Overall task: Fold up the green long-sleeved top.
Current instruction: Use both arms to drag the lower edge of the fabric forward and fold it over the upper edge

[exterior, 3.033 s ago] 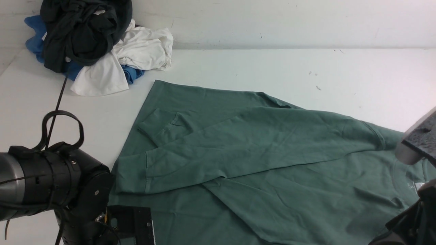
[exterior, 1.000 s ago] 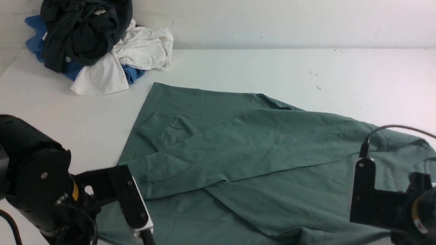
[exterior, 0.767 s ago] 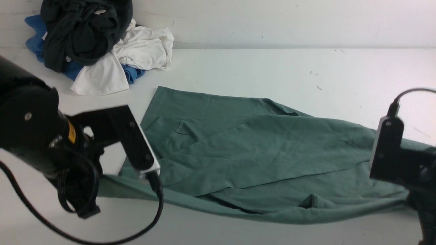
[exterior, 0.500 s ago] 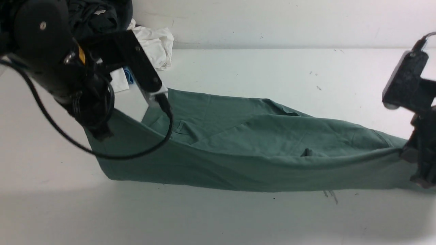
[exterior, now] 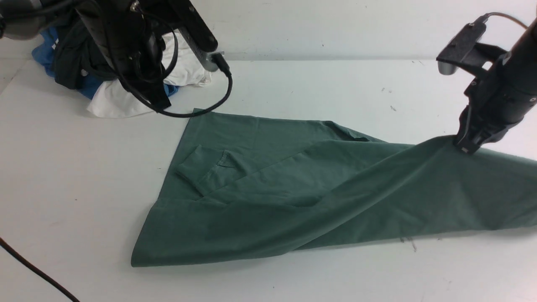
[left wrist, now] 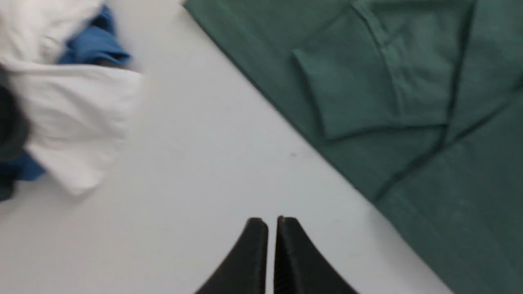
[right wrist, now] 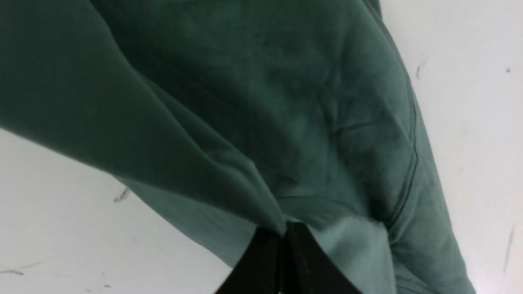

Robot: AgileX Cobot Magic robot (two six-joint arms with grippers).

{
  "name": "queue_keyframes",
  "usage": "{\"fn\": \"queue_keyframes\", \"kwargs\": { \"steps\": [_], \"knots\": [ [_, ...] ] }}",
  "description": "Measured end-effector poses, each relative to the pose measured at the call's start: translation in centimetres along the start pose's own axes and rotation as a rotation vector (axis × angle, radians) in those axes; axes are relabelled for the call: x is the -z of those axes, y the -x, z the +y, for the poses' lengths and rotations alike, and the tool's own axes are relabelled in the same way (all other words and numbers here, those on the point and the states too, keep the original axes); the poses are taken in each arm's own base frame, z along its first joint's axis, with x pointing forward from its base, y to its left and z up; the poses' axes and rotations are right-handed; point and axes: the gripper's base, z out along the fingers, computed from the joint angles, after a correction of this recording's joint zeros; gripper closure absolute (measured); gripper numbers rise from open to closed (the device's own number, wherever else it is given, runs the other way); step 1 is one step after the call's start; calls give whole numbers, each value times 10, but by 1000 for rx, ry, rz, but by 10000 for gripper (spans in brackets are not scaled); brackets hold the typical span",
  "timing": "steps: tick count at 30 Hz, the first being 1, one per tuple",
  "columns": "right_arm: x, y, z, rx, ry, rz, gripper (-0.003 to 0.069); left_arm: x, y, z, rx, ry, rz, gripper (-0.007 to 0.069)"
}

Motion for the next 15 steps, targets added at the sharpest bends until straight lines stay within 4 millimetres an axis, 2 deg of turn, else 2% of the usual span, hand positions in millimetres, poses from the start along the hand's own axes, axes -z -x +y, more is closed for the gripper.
{"fn": "queue_keyframes", "kwargs": {
  "steps": [3, 6, 7, 8, 11, 15],
  "knots": [
    [-2, 1, 1, -2, 16, -1, 662, -16, 0, -7, 8, -75, 23, 611],
    [-2, 1, 2, -2, 23, -5, 662, -48, -4, -19, 21, -177, 77, 608],
    [-2, 1, 2, -3, 24, -6, 662, -50, -4, -20, 21, -181, 82, 608],
    [-1, 2, 2, -6, 29, -11, 662, -63, -7, -23, 21, -207, 112, 596],
    [-1, 3, 4, -15, 46, -25, 662, -90, -13, -32, 18, -260, 178, 546],
    [-1, 5, 5, -17, 64, -43, 662, -122, -18, -38, 14, -309, 242, 417]
  ]
}}
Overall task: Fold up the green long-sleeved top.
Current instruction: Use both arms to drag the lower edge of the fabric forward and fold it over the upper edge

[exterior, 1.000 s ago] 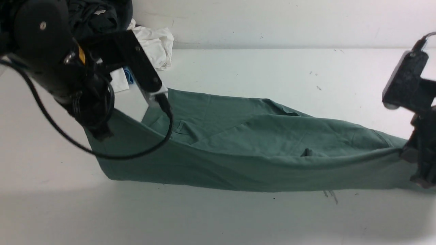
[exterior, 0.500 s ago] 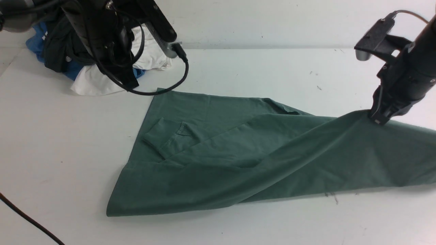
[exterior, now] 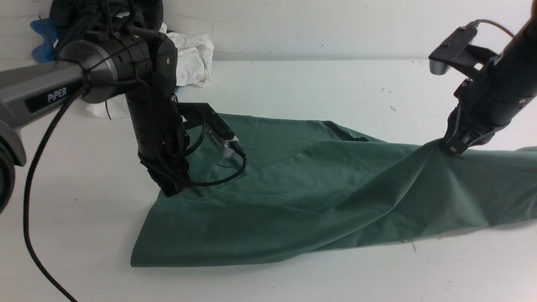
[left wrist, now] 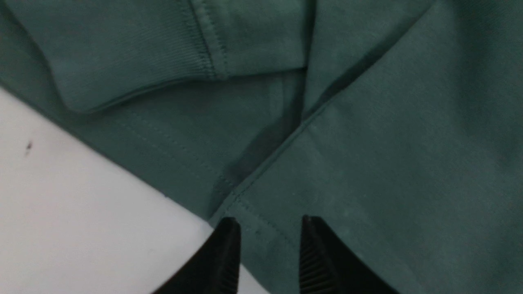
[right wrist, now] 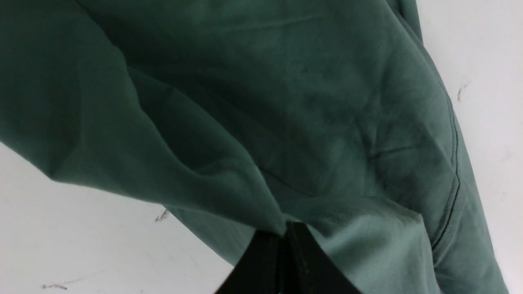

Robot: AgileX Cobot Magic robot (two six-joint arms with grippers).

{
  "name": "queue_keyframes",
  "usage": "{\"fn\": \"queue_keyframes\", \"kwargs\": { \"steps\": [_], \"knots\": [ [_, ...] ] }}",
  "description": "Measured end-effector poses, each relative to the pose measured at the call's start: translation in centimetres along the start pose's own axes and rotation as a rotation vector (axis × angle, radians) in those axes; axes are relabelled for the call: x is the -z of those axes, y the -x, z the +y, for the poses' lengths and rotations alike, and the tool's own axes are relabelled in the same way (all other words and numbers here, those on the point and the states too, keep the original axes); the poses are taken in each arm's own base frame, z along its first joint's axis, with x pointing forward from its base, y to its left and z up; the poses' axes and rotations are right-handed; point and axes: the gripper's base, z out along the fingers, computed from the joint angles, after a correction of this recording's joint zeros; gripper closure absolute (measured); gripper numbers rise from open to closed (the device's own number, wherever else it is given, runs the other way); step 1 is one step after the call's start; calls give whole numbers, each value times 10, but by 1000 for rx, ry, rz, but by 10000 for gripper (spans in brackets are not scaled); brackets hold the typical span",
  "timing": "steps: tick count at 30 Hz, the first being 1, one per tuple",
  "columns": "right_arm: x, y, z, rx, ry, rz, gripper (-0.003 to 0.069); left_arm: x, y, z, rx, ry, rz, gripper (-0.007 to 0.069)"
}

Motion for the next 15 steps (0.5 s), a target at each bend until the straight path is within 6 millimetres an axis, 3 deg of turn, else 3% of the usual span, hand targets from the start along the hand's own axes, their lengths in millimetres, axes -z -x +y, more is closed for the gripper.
{"fn": "queue_keyframes", "kwargs": {
  "steps": [5, 8, 12, 15],
  "knots": [
    [0, 0, 0, 3, 0, 0, 662, -18, 5, 4, 0, 0, 2, 279],
    [0, 0, 0, 4, 0, 0, 662, -28, 7, 5, -1, -10, 14, 241],
    [0, 0, 0, 4, 0, 0, 662, -35, 6, 5, 0, -32, 32, 248],
    [0, 0, 0, 4, 1, 1, 662, -35, 6, 4, 1, -41, 39, 306]
  ]
}}
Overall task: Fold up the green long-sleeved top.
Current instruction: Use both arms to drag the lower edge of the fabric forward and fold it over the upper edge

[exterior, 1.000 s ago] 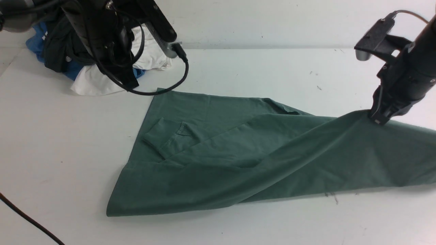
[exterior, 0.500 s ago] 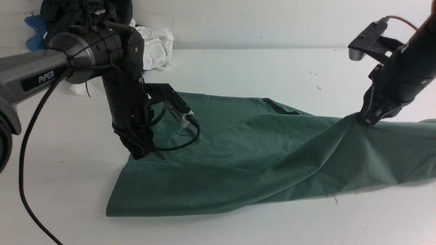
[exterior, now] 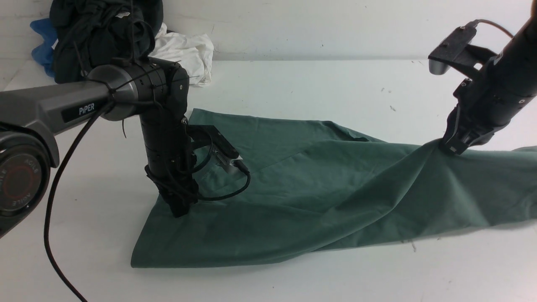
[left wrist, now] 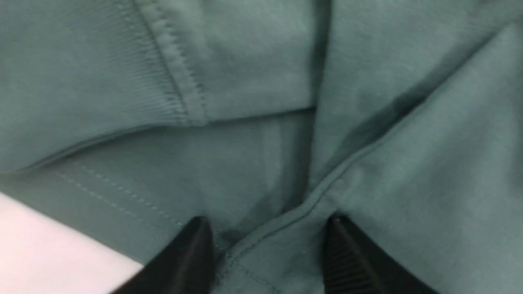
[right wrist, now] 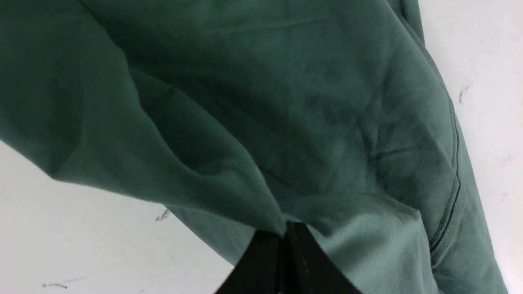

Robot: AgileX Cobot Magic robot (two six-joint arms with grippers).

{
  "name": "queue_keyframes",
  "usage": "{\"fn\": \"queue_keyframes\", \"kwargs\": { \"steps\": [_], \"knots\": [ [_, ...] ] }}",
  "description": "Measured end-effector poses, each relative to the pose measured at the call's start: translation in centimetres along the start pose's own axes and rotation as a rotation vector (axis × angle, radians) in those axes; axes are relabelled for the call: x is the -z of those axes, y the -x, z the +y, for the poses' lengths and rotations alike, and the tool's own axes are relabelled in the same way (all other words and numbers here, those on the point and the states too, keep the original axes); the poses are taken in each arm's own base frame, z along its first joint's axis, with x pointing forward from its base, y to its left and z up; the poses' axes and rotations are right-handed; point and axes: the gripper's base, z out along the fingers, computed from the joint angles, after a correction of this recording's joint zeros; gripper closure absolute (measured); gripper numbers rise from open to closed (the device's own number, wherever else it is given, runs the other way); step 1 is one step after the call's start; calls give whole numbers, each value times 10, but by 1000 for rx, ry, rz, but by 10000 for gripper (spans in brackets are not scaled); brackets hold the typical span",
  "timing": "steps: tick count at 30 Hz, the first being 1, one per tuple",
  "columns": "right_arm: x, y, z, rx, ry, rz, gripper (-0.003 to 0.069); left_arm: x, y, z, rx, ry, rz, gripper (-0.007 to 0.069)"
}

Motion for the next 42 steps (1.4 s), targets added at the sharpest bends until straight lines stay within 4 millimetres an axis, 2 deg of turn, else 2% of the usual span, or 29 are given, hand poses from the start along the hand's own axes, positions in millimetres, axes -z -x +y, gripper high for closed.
{"fn": "queue_keyframes", "kwargs": {
  "steps": [6, 8, 10, 15, 16, 18, 19, 22, 28, 34, 37, 42],
  "knots": [
    [0, 0, 0, 0, 2, 0, 662, 1, 0, -2, 5, -20, 0, 566],
    [0, 0, 0, 0, 2, 0, 662, 4, -1, -2, 3, -10, -3, 602],
    [0, 0, 0, -1, 2, 0, 662, 9, -2, -2, 1, 0, -9, 612],
    [0, 0, 0, -1, 3, 0, 662, 38, -3, -3, -6, 59, -63, 612],
    [0, 0, 0, 0, 2, 1, 662, 57, -3, -3, -8, 97, -103, 612],
    [0, 0, 0, 1, 0, 3, 662, 79, -3, -2, -8, 143, -153, 612],
    [0, 0, 0, 2, -1, 4, 662, 82, -3, -2, -8, 146, -157, 612],
    [0, -2, -2, 7, -19, 21, 662, 114, 0, -1, -7, 206, -234, 612],
    [1, -7, -9, -10, -91, 72, 662, 147, 6, 6, 22, 285, -336, 612],
    [8, -11, -23, -44, -141, 56, 662, 155, 5, 29, 120, 338, -417, 612],
    [15, -14, -34, -75, -172, 21, 662, 151, 2, 48, 167, 360, -448, 612],
    [13, -12, -45, -99, -180, 0, 662, 144, 8, 58, 185, 369, -505, 612]
  ]
}}
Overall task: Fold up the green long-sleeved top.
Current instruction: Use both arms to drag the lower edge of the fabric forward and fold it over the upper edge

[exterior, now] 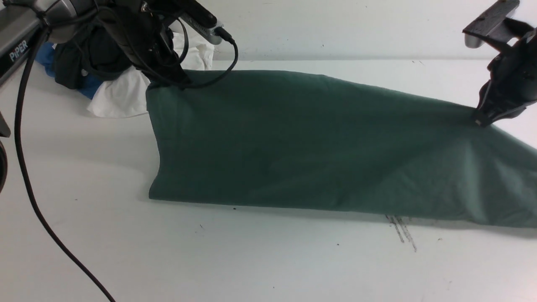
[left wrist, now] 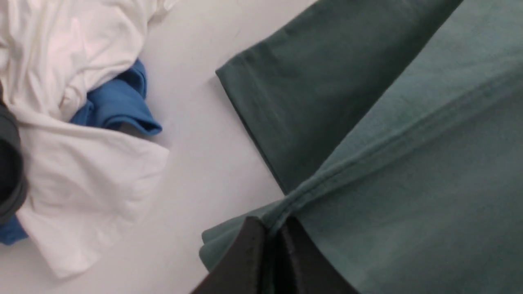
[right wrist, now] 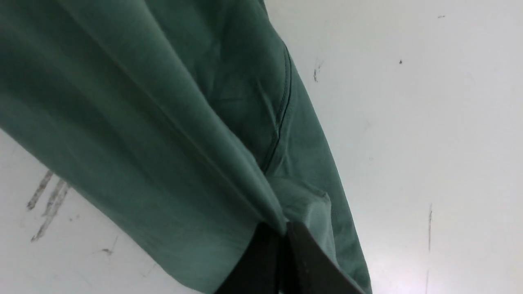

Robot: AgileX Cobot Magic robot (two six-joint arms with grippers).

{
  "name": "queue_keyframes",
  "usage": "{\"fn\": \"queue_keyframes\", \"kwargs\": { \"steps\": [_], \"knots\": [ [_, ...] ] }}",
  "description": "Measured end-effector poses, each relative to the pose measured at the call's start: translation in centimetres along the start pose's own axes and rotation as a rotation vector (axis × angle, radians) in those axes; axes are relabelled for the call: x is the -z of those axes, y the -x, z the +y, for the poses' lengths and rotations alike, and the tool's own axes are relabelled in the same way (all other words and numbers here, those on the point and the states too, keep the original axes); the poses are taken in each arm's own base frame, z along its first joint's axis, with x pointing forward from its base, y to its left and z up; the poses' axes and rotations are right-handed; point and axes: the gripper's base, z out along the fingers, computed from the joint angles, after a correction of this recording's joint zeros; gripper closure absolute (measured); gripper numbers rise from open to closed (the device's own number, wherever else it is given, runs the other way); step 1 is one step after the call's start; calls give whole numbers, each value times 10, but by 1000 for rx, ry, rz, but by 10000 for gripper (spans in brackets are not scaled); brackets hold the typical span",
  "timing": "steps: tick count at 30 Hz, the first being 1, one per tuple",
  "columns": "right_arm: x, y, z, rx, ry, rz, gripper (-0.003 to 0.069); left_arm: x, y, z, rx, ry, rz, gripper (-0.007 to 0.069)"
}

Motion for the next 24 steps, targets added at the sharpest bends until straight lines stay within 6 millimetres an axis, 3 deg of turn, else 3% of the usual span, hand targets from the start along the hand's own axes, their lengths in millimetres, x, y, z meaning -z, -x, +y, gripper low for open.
{"fn": "queue_keyframes", "kwargs": {
  "steps": [4, 12, 24],
  "knots": [
    [-25, 9, -9, -18, -2, -5, 662, -17, 4, 3, 21, 24, -54, 612],
    [-53, 20, -18, -35, -62, -79, 662, -45, 6, 7, 51, 65, -117, 612],
    [-104, 23, -23, -38, -78, -72, 662, -103, -1, 6, 59, 96, -160, 612]
  ]
}}
